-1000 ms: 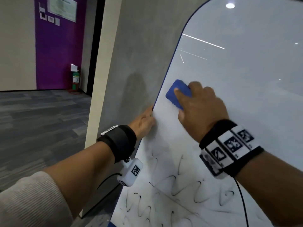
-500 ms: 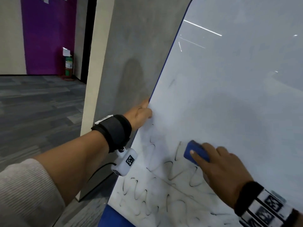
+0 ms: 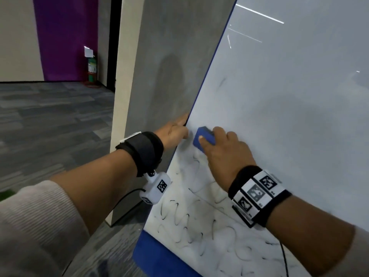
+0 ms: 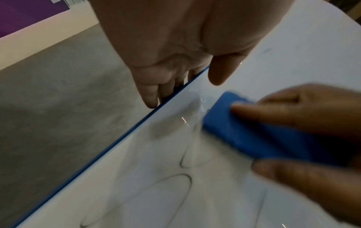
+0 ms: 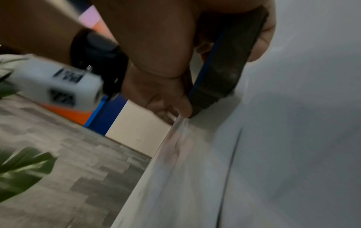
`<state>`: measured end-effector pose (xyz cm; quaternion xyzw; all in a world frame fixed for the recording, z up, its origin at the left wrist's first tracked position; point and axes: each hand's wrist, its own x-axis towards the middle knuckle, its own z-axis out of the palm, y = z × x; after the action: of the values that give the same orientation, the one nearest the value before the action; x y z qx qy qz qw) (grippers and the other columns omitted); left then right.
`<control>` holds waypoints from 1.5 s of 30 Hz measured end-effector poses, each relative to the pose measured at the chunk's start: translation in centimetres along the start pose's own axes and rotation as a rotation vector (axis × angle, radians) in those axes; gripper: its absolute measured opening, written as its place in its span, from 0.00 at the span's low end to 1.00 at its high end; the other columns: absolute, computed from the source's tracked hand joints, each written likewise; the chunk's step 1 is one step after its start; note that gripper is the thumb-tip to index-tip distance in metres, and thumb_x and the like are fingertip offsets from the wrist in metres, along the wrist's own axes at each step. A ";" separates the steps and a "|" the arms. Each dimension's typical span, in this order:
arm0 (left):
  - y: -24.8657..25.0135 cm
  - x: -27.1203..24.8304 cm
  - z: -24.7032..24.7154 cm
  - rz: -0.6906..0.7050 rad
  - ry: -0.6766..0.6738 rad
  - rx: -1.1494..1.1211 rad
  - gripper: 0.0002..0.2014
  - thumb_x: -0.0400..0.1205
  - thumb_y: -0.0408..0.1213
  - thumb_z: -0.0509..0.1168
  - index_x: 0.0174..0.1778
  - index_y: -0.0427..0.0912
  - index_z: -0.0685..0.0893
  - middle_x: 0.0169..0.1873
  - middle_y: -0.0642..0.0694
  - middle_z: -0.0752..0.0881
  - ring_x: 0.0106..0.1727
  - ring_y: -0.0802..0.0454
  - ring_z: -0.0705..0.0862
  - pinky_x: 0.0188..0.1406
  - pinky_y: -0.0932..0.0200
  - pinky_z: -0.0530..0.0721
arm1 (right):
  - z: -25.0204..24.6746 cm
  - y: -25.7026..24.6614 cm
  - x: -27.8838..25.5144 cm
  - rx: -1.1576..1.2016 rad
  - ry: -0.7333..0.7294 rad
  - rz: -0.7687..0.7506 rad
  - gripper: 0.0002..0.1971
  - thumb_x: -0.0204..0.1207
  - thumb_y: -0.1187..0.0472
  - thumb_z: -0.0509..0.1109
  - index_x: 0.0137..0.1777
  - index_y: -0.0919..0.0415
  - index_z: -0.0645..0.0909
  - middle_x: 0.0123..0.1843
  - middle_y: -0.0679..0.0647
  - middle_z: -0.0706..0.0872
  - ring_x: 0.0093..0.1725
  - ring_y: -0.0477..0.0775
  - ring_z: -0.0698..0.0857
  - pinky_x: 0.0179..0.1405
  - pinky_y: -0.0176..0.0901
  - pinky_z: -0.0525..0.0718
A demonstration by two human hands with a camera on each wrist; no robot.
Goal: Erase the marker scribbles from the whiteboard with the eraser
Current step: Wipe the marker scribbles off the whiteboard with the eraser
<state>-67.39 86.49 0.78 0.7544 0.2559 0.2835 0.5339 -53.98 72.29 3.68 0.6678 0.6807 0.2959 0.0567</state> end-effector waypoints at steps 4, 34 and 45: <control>-0.6 -0.5 0.0 -0.007 -0.017 -0.012 0.39 0.72 0.33 0.56 0.84 0.55 0.67 0.76 0.55 0.78 0.75 0.54 0.76 0.73 0.60 0.75 | 0.0 -0.4 0.0 0.020 0.039 0.106 0.31 0.60 0.64 0.79 0.67 0.60 0.82 0.57 0.67 0.80 0.40 0.68 0.78 0.27 0.48 0.66; -2.5 -0.3 1.1 -0.054 0.056 -0.039 0.29 0.83 0.23 0.54 0.80 0.50 0.71 0.68 0.54 0.80 0.70 0.54 0.77 0.65 0.65 0.75 | 8.2 -3.3 -11.2 0.382 -0.109 0.312 0.46 0.54 0.59 0.86 0.76 0.54 0.75 0.52 0.58 0.76 0.36 0.57 0.81 0.22 0.46 0.82; -2.3 0.1 1.4 -0.069 0.082 -0.032 0.22 0.86 0.23 0.51 0.62 0.55 0.76 0.54 0.56 0.84 0.57 0.63 0.84 0.54 0.69 0.81 | 7.7 -4.7 -7.3 0.584 -0.061 0.375 0.39 0.79 0.60 0.70 0.86 0.49 0.52 0.71 0.61 0.63 0.62 0.58 0.73 0.62 0.49 0.78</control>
<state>-66.53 86.32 -1.76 0.7241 0.2987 0.2997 0.5446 -53.72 68.24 -7.23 0.7777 0.6002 0.0736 -0.1719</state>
